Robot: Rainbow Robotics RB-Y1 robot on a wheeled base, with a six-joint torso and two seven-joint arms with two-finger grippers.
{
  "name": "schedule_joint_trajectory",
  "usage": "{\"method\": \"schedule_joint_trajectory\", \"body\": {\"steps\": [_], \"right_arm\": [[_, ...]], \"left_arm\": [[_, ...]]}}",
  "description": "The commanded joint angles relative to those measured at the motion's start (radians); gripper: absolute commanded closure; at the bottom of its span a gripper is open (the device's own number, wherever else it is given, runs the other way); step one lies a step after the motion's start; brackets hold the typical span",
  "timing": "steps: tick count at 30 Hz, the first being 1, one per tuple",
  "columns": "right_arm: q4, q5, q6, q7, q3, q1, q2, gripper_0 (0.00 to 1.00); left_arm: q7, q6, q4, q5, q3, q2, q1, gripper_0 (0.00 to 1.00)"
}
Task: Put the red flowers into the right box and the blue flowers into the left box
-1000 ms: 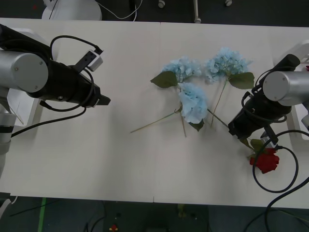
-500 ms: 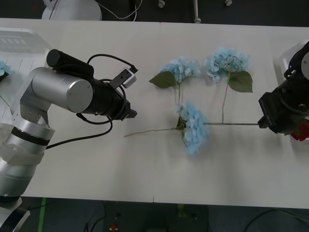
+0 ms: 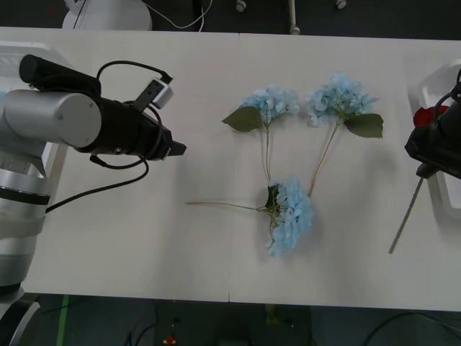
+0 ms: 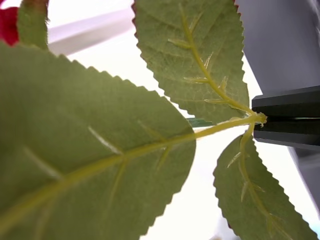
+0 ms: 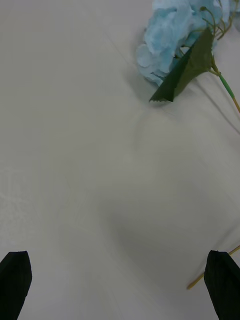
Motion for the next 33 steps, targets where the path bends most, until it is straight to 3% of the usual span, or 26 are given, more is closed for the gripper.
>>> {"method": "schedule_joint_trajectory", "body": {"steps": [1,4,10,16,23,33], "right_arm": [[0.104,0.031,-0.007,0.181,-0.031,-0.104,-0.054,1.0],[0.124,0.098,-0.088,0.405,-0.066,-0.089,-0.059,1.0],[0.201,0.164,-0.267,0.567,-0.081,-0.085,-0.057,1.0],[0.275,0.322,-0.482,0.713,-0.081,-0.082,-0.059,1.0],[0.33,0.476,-0.528,0.859,-0.08,-0.081,-0.057,1.0],[0.457,0.698,-0.648,0.971,-0.014,-0.078,-0.046,1.0]], "left_arm": [[-0.055,0.02,-0.016,0.067,0.101,0.016,0.003,0.0],[-0.053,0.016,-0.016,0.091,0.11,0.032,0.003,0.0],[-0.055,0.001,-0.014,0.145,0.113,0.065,0.004,0.0],[-0.075,-0.06,-0.016,0.33,0.084,0.141,0.023,0.0],[-0.218,-0.212,-0.016,0.573,0.0,0.258,0.079,0.0],[-0.439,-0.24,-0.017,0.834,-0.039,0.358,0.107,0.0]]}}
